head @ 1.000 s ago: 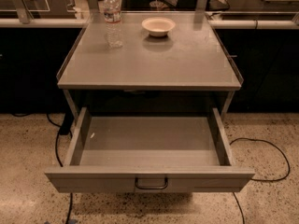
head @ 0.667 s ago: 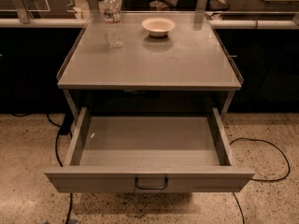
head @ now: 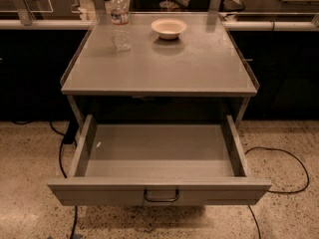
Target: Close top drawer
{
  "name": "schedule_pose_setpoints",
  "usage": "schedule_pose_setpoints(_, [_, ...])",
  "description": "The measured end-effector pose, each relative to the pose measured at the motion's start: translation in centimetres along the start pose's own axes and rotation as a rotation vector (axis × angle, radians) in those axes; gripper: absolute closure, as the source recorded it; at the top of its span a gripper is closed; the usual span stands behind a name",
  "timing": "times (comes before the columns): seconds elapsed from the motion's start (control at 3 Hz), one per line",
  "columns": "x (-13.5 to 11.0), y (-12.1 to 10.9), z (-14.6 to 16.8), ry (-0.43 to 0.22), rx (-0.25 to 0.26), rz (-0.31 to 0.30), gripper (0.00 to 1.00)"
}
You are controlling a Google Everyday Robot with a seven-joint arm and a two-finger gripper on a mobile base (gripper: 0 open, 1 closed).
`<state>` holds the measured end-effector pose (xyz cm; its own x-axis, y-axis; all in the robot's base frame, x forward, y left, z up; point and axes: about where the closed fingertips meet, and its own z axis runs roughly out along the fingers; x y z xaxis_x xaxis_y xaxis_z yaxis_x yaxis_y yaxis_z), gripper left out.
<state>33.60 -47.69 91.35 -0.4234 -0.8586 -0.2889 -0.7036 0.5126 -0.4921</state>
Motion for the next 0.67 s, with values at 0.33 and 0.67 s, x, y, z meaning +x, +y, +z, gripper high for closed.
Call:
schedule_pose_setpoints(0.33, [-0.5, 1.2, 0.5, -0.008, 0.005, 0.123, 0.0])
schedule_pose_setpoints(0.67, [-1.0, 2.5, 1.2, -0.034, 0.004, 0.159, 0.0])
